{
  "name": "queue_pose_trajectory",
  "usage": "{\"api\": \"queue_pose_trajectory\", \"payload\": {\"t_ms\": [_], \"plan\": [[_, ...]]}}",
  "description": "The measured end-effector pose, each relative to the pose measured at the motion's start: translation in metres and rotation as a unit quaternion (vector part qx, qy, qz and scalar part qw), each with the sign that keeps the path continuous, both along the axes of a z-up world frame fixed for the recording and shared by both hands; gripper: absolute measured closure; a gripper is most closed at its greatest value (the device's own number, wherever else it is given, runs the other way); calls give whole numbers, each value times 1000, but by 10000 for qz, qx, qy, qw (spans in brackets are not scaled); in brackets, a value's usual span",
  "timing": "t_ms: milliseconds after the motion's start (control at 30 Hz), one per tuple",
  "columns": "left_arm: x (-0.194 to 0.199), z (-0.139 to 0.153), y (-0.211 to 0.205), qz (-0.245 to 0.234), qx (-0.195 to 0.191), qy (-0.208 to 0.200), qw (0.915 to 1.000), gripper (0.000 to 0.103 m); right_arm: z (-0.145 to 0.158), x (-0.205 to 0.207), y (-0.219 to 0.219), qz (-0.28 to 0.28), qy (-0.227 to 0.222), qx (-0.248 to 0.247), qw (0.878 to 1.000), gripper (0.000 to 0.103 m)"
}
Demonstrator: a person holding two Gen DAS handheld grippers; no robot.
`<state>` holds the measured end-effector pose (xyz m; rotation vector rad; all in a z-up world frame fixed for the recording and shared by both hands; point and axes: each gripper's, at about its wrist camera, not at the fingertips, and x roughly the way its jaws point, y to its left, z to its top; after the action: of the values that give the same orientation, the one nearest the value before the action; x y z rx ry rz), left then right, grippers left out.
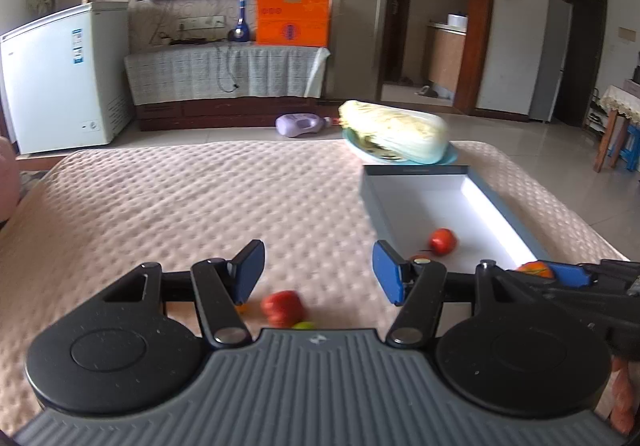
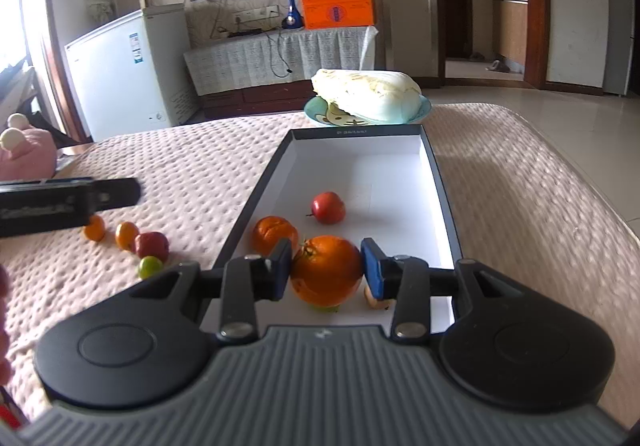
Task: Organize fruits
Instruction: 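Lower the orange tomato into the grey box and open the right gripper, then grasp a green tomato with the right gripper while the left grasps a small orange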
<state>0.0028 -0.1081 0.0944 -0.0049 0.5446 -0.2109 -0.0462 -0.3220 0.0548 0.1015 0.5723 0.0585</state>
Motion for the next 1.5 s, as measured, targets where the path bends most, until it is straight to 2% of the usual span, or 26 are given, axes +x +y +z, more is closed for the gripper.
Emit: {"api": "queue_pose_trajectory", "payload": {"t_ms": [167,433,967,1233,1500], "plan": [[0,0,29,224,-16,17,9997,37,-1,3,4,-134,-3,-24,9999,61],[1,-1,64,538,-31,61,9985,37,3,3,10,-250,-253,105,9993,60],[-1,-7,106,954,1,160,9953,37,4,4,75,767,-428,5,9961,60],[-2,-10,123,1072,-16,210,9940,37,-11,9,118,1510,-176,-228,9881,61],[-2,-14,136,1155,-24,275,9929,37,-28,21,133,1560,140,-365,9870,61]]}}
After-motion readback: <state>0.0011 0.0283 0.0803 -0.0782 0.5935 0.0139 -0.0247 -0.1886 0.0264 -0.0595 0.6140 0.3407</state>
